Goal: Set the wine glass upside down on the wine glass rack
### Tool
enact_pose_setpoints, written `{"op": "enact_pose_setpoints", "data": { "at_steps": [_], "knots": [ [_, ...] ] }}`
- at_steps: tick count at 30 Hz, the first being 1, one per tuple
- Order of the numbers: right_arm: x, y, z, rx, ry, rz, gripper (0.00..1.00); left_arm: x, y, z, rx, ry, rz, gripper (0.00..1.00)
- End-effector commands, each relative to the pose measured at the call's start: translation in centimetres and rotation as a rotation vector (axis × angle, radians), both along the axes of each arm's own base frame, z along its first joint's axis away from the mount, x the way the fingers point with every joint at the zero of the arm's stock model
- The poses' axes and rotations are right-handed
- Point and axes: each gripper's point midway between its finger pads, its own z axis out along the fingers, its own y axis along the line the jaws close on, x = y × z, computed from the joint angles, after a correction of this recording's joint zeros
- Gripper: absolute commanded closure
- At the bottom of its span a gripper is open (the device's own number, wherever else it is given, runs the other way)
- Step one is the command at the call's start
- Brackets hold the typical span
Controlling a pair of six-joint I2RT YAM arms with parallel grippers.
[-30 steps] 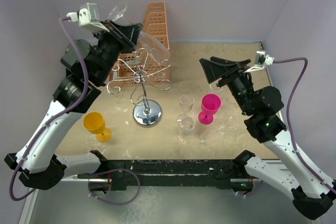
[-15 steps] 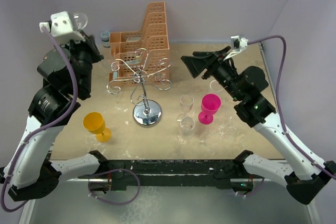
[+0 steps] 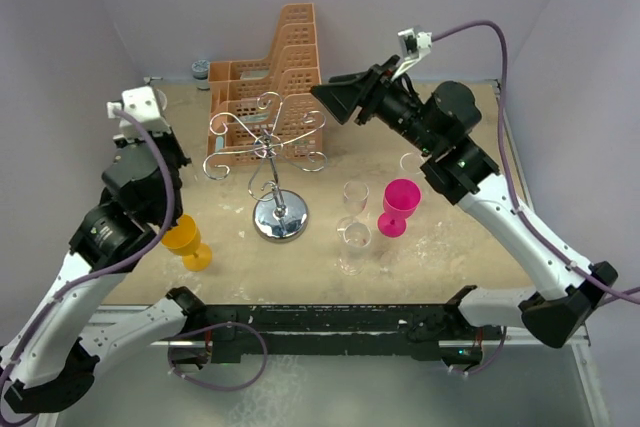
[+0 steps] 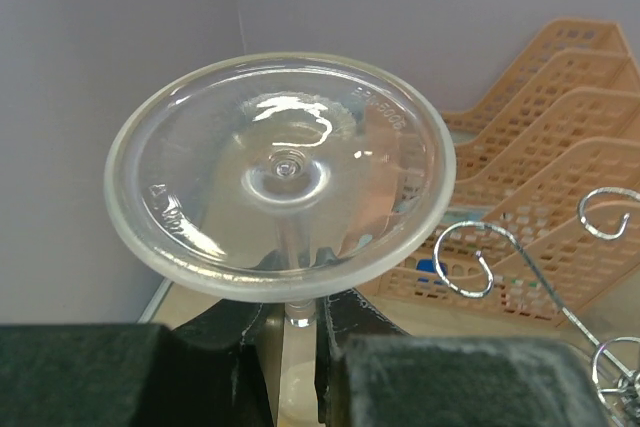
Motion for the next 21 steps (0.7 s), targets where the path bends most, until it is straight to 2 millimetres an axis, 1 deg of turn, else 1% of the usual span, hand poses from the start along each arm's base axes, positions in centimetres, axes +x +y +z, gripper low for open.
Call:
{"op": "enact_pose_setpoints", "data": {
  "at_steps": [1, 2, 4, 7, 9, 11, 14, 15, 17, 21],
  "knots": [
    [-1.4, 2.0, 4.4, 0.058, -0.043, 0.075, 0.34, 0.8, -1.2, -1.4, -0.017, -0.023, -0.041, 1.00],
    [-1.2, 2.7, 4.5, 0.040, -0.035, 0.071, 0.35, 1.0, -1.4, -1.8, -0.012, -0.017, -0.041, 1.00],
    [-1.1, 4.3, 4.0, 0.021, 0.002, 0.072, 0.35, 1.5, -2.0, -2.9, -0.002, -0.006, -0.057, 1.00],
    [-1.9, 6.5, 3.5, 0.029, 0.030, 0.119, 0.35, 1.8, -3.4, -3.5, -0.019, -0.028, -0.135, 1.00],
    [-2.1, 8.2, 3.2, 0.030, 0.048, 0.150, 0.35, 1.9, -3.6, -3.7, -0.021, -0.047, -0.146, 1.00],
    [-2.6, 9.8, 3.4, 0.040, 0.059, 0.185, 0.36, 1.8, -3.9, -3.5, -0.020, -0.067, -0.176, 1.00],
    [-2.5, 12.0, 4.0, 0.070, 0.085, 0.215, 0.37, 1.1, -4.2, -2.4, -0.008, -0.121, -0.245, 1.00],
    [-2.4, 12.5, 4.5, 0.088, 0.092, 0.226, 0.37, 0.8, -4.3, -1.9, -0.001, -0.150, -0.266, 1.00],
    [-2.0, 13.6, 4.7, 0.126, 0.128, 0.250, 0.38, 0.6, -4.5, -1.5, 0.034, -0.175, -0.297, 1.00],
    [-1.9, 15.4, 5.3, 0.211, 0.191, 0.326, 0.42, 0.5, -4.4, -1.4, 0.104, -0.175, -0.303, 1.00]
  ]
}}
